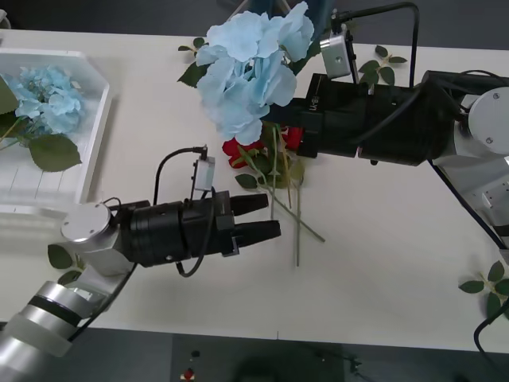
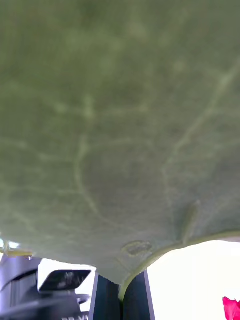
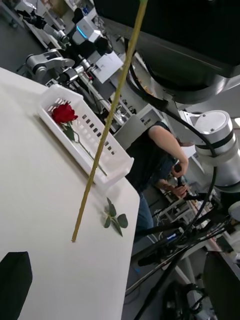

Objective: Put the red flowers into the right box and the blue flowers into the left box

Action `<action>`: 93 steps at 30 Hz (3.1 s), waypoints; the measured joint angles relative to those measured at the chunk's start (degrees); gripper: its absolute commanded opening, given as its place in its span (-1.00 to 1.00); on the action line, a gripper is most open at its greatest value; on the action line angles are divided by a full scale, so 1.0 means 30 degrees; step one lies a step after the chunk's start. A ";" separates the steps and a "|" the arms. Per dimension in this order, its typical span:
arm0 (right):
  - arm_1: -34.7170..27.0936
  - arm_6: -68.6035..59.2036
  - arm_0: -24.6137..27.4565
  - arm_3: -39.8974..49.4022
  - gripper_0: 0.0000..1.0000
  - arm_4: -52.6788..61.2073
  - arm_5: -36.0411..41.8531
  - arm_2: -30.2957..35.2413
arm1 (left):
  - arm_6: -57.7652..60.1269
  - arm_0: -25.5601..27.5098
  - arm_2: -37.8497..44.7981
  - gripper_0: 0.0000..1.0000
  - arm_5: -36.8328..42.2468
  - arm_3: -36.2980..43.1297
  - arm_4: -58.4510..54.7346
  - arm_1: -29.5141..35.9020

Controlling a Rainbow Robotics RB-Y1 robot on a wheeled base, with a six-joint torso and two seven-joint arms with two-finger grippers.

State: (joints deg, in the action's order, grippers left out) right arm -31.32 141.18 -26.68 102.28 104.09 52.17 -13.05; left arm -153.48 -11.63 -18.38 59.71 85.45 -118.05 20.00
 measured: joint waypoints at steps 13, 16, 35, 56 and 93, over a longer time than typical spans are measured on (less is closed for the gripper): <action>0.0001 0.0013 0.0000 0.0000 -1.00 -0.0001 0.0000 0.0000 | 0.0000 -0.1036 0.0000 1.00 -0.1142 -0.0117 -0.1061 -0.0843; 0.0001 0.0014 0.0000 0.0000 -1.00 -0.0001 0.0000 -0.0001 | 0.0000 -0.1454 0.0000 1.00 -0.1287 -0.0117 -0.1082 -0.0843; 0.0002 0.0168 0.0000 -0.0001 -1.00 -0.0006 0.0000 -0.0050 | 0.0000 -0.3597 0.0000 -1.00 -0.2327 -0.1035 -0.1081 -0.0843; 0.0002 0.0211 0.0000 -0.0040 1.00 -0.0031 -0.0007 -0.0050 | 0.0000 -0.3597 -0.0002 -1.00 -0.2770 -0.1086 -0.1072 -0.0843; -0.4538 -1.2423 -0.2871 -0.0043 1.00 -0.5175 0.1554 -0.3090 | 1.0302 -0.3825 1.4698 -1.00 0.7037 -0.1085 1.3068 0.5930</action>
State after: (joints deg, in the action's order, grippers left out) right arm -44.93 103.91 -35.30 102.15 88.56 56.84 -22.32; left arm -122.58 -23.10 25.71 80.82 82.19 -78.84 37.79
